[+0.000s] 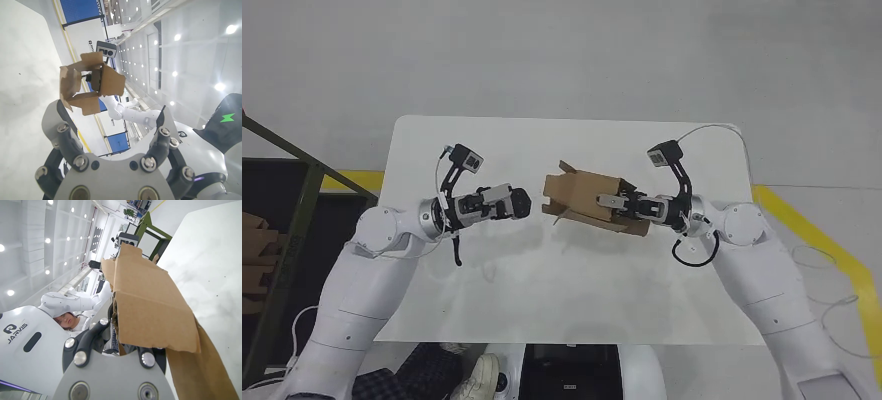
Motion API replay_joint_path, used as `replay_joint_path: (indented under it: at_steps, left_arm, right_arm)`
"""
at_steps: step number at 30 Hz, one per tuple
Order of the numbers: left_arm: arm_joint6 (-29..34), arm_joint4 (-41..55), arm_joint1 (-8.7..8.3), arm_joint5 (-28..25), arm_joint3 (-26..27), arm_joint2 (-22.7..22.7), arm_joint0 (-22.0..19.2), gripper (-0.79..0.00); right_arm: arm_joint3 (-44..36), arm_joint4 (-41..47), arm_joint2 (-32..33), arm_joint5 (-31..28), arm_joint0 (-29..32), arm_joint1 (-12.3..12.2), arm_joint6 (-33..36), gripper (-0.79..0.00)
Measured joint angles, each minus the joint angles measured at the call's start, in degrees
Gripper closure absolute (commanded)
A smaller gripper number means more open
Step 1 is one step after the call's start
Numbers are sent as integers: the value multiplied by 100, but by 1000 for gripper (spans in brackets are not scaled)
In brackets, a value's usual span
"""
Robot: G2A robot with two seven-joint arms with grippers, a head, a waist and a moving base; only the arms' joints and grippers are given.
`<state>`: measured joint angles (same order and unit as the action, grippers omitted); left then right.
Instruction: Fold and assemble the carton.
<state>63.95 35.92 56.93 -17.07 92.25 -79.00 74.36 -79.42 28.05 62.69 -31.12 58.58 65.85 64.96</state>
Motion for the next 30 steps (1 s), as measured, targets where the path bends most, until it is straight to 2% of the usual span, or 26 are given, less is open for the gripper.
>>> replay_joint_path:
  at_steps: [5, 10, 14, 30]
  left_arm:
    - [-39, -108, 41, 102, -159, 243, -184, -785]
    - [97, -125, 106, -153, -297, 548, -436, -785]
    - [238, 52, 153, -151, -402, 752, -598, -785]
    - [594, 228, 190, -2, -355, 871, -793, -785]
  right_arm:
    - [-115, 170, -37, 78, 55, -3, 158, 0]
    - [-126, 171, -120, 158, 32, 10, 209, 0]
    - [-86, 157, -157, 177, -7, 23, 147, 0]
    - [-105, 221, -235, 186, -60, 44, 239, 0]
